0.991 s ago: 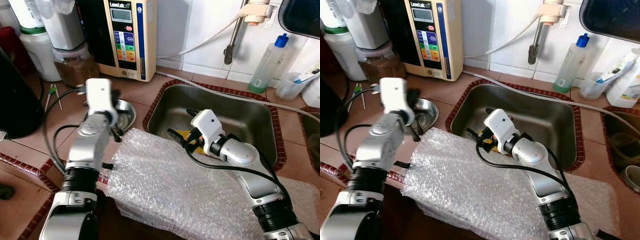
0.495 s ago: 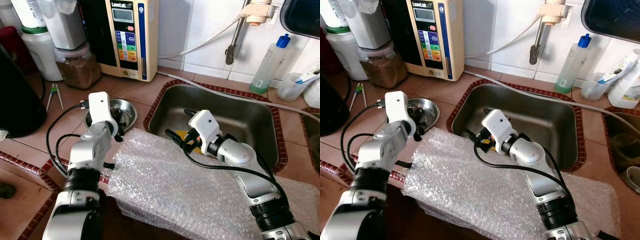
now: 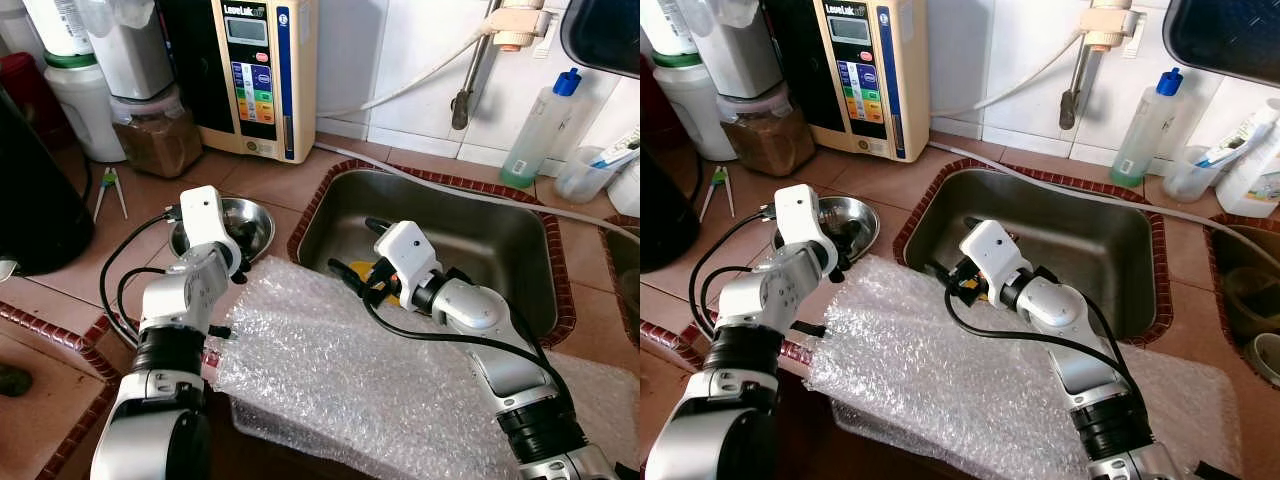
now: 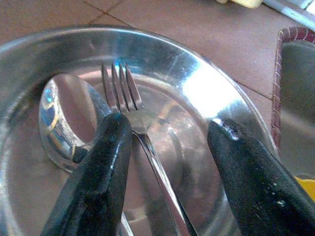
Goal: Kitchen organization
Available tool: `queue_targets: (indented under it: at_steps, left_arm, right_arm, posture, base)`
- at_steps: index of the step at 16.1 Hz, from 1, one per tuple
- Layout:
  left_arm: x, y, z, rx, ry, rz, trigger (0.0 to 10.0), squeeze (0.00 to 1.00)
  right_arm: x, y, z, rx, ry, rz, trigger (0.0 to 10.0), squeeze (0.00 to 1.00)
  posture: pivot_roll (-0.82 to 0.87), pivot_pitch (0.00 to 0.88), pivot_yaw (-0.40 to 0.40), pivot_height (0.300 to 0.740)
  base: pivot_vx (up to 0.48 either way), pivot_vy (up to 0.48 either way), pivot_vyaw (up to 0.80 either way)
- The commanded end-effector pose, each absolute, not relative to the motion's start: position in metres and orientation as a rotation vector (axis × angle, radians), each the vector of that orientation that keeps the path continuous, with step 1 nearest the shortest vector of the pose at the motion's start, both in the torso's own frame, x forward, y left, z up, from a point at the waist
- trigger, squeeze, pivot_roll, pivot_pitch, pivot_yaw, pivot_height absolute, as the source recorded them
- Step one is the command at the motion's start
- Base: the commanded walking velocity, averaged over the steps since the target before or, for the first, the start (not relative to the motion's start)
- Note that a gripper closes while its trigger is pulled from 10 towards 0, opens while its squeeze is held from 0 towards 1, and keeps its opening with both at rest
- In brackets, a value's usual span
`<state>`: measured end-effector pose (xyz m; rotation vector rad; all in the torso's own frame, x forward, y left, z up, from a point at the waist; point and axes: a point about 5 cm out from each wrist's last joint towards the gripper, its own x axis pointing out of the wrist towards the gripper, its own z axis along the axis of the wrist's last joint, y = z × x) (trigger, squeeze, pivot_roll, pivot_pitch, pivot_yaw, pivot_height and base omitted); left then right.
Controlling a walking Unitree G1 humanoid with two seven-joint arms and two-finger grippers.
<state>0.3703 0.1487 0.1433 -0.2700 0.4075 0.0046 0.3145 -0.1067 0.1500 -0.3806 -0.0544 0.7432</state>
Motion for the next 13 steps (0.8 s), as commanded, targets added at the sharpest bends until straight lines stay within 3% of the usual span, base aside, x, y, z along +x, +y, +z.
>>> queue_targets:
  at_steps: [1, 7, 8, 13]
  left_arm:
    - [0.372, 0.145, 0.142, -0.308, 0.452, -0.006, 10.0, 0.0]
    - [0.37, 0.145, 0.133, -0.328, 0.509, -0.014, 10.0, 0.0]
    - [0.37, 0.146, 0.132, -0.318, 0.511, -0.014, 9.5, 0.0]
    - [0.374, 0.155, 0.142, -0.327, 0.479, 0.005, 10.0, 0.0]
  right_arm:
    - [0.315, -0.105, 0.153, -0.388, -0.068, 0.753, 10.0, 0.0]
    - [0.316, -0.103, 0.153, -0.393, -0.072, 0.76, 10.0, 0.0]
    - [0.316, -0.103, 0.153, -0.393, -0.073, 0.76, 10.0, 0.0]
    - [0.318, -0.105, 0.155, -0.396, -0.075, 0.753, 10.0, 0.0]
  posture:
    - [-0.04, 0.0, 0.039, 0.74]
    - [-0.05, 0.0, 0.041, 0.74]
    - [-0.05, 0.0, 0.04, 0.74]
    - [-0.04, 0.0, 0.035, 0.74]
  base:
    - [0.0, 0.0, 0.0]
    - [0.0, 0.0, 0.0]
    - [0.0, 0.0, 0.0]
    - [0.0, 0.0, 0.0]
